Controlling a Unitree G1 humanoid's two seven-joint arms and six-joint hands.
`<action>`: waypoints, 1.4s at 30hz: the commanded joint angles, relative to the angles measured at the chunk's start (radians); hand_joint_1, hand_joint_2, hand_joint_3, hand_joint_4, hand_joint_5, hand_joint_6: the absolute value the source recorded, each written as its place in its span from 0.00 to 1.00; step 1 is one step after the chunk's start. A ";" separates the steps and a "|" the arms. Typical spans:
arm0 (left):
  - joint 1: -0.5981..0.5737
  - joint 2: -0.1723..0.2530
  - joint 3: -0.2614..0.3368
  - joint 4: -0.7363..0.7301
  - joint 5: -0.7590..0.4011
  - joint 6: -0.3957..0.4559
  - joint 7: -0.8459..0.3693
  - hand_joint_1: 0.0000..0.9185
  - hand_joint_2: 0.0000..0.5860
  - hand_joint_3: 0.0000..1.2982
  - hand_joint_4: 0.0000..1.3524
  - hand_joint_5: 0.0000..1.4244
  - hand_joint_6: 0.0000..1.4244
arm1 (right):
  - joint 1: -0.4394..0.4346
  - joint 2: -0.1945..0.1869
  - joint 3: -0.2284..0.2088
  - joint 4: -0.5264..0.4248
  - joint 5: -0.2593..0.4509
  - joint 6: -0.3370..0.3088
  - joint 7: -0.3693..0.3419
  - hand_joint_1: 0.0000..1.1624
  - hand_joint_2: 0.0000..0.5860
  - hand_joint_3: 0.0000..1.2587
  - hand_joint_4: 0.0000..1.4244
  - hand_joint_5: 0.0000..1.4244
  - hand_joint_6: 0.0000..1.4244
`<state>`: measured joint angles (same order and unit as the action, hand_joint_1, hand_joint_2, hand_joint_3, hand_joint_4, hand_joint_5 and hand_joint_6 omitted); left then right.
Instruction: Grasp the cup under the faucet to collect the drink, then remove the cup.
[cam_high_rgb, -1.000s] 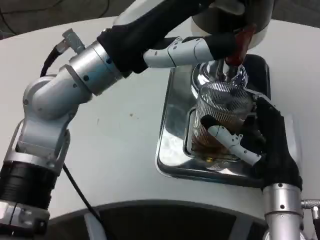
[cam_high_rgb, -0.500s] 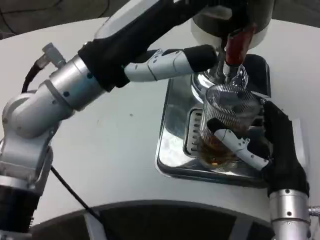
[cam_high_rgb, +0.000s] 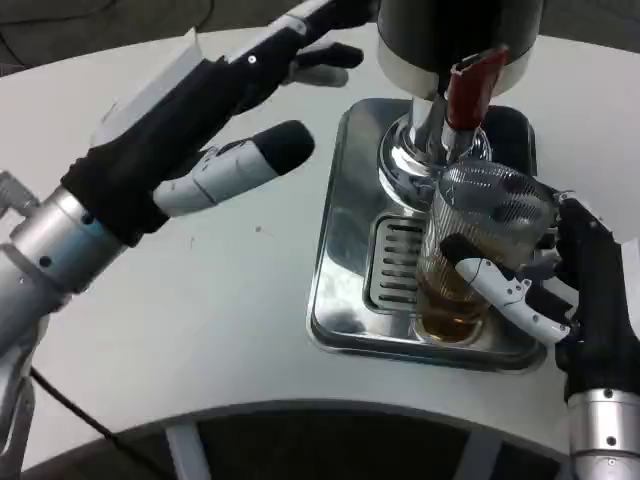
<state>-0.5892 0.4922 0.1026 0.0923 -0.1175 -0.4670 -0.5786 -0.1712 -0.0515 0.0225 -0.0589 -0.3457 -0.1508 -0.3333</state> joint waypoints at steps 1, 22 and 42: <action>0.088 0.011 0.032 -0.039 -0.009 0.035 0.033 0.00 0.19 0.07 0.06 0.13 0.16 | 0.029 -0.004 -0.006 -0.048 0.007 -0.032 0.011 0.62 0.42 0.56 0.59 0.70 0.68; 0.299 0.088 0.045 -0.079 0.131 0.139 0.072 0.00 0.22 0.07 0.04 0.10 0.12 | 0.183 -0.038 -0.031 -0.190 0.014 -0.049 0.076 0.61 0.41 0.59 0.63 0.74 0.74; 0.321 0.149 -0.060 -0.274 0.400 0.215 0.078 0.00 0.22 0.00 0.00 0.00 0.05 | 0.337 -0.043 -0.032 -0.397 0.015 -0.102 0.130 0.63 0.40 0.64 0.67 0.81 0.80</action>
<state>-0.2891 0.6192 0.0558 -0.1575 0.2609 -0.2730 -0.4967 0.1400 -0.1064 -0.0184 -0.3998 -0.3455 -0.2131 -0.2117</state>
